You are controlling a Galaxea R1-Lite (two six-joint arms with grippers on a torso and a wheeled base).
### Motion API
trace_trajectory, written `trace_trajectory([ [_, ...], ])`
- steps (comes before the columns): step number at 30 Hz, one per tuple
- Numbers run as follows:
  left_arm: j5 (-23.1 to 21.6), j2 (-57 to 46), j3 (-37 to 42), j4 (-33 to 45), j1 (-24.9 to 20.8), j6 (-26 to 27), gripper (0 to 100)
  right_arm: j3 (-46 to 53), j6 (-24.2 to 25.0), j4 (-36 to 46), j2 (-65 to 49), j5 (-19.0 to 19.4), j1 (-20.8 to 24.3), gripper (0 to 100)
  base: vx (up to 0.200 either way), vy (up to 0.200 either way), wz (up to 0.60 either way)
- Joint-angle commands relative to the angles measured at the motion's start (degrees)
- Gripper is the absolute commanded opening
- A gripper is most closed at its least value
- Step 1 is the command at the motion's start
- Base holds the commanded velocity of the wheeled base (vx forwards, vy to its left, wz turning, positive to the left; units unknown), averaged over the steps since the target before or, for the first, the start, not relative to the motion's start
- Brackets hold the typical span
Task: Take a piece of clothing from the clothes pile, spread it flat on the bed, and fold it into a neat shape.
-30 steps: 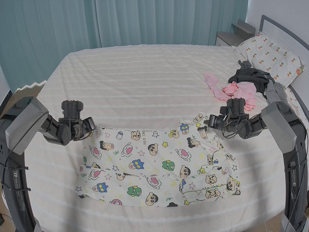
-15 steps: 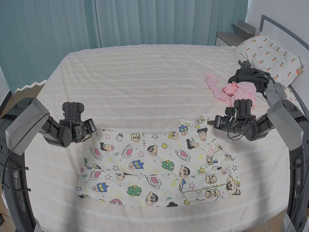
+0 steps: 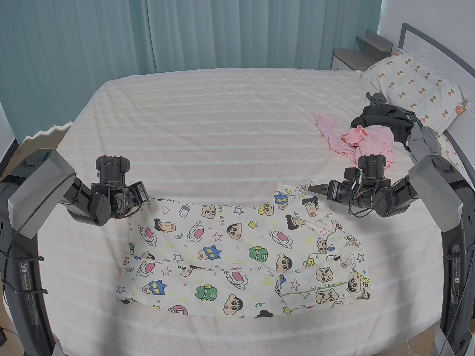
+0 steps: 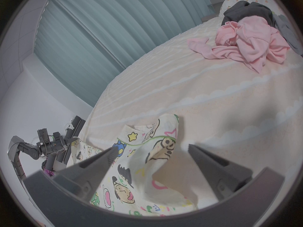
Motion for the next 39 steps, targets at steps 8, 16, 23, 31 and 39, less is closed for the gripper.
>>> trace_trajectory([
  [8, 0.1, 0.0, 0.0, 0.1, -0.2, 0.0, 0, -1.3, -2.8, 0.5, 2.8, 2.5, 2.4, 100, 0.000, 0.000, 0.00],
  [16, -0.2, -0.2, 0.5, 0.5, -0.2, 0.1, 0, -2.0, -5.1, 2.3, 3.4, 2.5, 3.2, 0, 0.000, 0.000, 0.00],
  [23, -0.5, -1.2, 1.2, 0.1, -0.1, 0.2, 0, 1.8, -5.2, -3.2, 2.0, 3.0, 1.5, 0, 0.000, 0.000, 0.00],
  [31, -0.5, -5.0, 3.0, 0.0, -0.1, 0.3, 0, 10.9, -3.4, -11.3, -3.1, 5.9, 0.8, 0, 0.000, 0.000, 0.00],
  [39, -0.5, -7.2, 6.8, 0.1, -0.1, 1.0, 0, 15.5, -3.4, -12.0, -7.2, 8.9, 0.9, 0, 0.000, 0.000, 0.00],
])
